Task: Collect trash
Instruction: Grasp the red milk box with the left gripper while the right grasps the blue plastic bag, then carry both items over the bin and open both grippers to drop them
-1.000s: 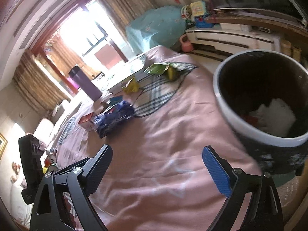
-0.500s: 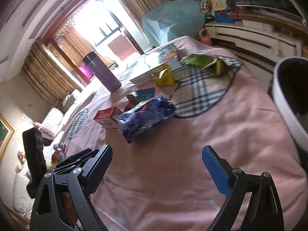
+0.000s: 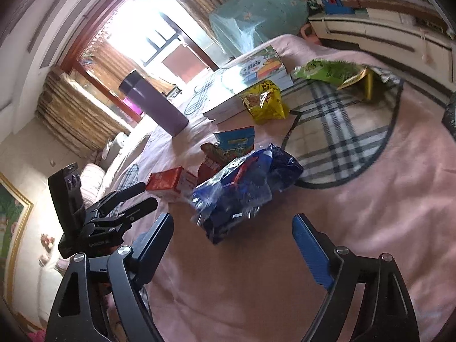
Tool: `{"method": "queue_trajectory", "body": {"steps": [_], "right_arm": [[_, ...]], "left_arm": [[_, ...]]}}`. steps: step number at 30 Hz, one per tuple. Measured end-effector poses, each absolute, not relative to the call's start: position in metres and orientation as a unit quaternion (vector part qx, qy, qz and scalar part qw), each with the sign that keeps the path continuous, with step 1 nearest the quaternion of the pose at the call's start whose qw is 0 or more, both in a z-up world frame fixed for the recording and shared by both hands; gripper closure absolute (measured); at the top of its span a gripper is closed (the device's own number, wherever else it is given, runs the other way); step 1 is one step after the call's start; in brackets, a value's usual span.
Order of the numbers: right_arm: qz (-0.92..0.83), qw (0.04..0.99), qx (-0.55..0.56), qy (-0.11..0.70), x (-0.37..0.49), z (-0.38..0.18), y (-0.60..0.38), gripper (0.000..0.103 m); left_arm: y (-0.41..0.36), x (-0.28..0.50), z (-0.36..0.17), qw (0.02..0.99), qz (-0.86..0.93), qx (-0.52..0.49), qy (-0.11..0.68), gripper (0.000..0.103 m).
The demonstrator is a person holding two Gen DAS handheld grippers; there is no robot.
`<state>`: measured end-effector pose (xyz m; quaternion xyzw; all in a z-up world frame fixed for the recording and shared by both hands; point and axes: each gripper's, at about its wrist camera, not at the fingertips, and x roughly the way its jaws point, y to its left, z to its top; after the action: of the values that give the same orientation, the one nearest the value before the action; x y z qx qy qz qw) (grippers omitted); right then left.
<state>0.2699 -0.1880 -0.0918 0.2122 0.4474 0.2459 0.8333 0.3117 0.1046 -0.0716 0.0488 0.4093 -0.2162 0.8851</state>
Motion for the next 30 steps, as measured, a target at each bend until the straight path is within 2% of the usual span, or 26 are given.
{"method": "queue_trajectory", "body": {"steps": [4,6,8,9,10,11,12,15,30], "right_arm": [[0.243,0.819,0.246,0.459,0.283,-0.104,-0.187,0.024],[0.239,0.816,0.258,0.46,0.288,-0.108,-0.189,0.033],[0.24,0.814,0.263,0.46,0.289,-0.109,-0.191,0.055],[0.242,0.813,0.265,0.459,0.288,-0.108,-0.192,0.062],[0.244,0.815,0.262,0.456,0.286,-0.106,-0.193,0.078],[0.242,0.818,0.256,0.455,0.284,-0.104,-0.194,0.082],[0.237,0.824,0.249,0.45,0.28,-0.101,-0.197,0.084],[0.24,0.829,0.248,0.44,0.269,-0.094,-0.212,0.089],[0.199,0.878,0.186,0.395,0.202,-0.063,-0.293,0.092]], "left_arm": [[0.089,0.316,-0.079,0.878,-0.238,0.062,0.411,0.012],[0.08,0.311,-0.079,0.878,-0.244,0.07,0.407,0.014],[0.073,0.305,-0.08,0.877,-0.249,0.071,0.405,0.028],[0.067,0.301,-0.08,0.875,-0.252,0.072,0.406,0.042],[0.063,0.298,-0.08,0.875,-0.248,0.075,0.409,0.048],[0.059,0.293,-0.079,0.877,-0.24,0.08,0.409,0.051],[0.054,0.287,-0.078,0.879,-0.231,0.085,0.409,0.057],[0.044,0.267,-0.075,0.878,-0.227,0.073,0.414,0.065],[-0.041,0.186,-0.066,0.892,-0.184,-0.002,0.413,0.066]]}}
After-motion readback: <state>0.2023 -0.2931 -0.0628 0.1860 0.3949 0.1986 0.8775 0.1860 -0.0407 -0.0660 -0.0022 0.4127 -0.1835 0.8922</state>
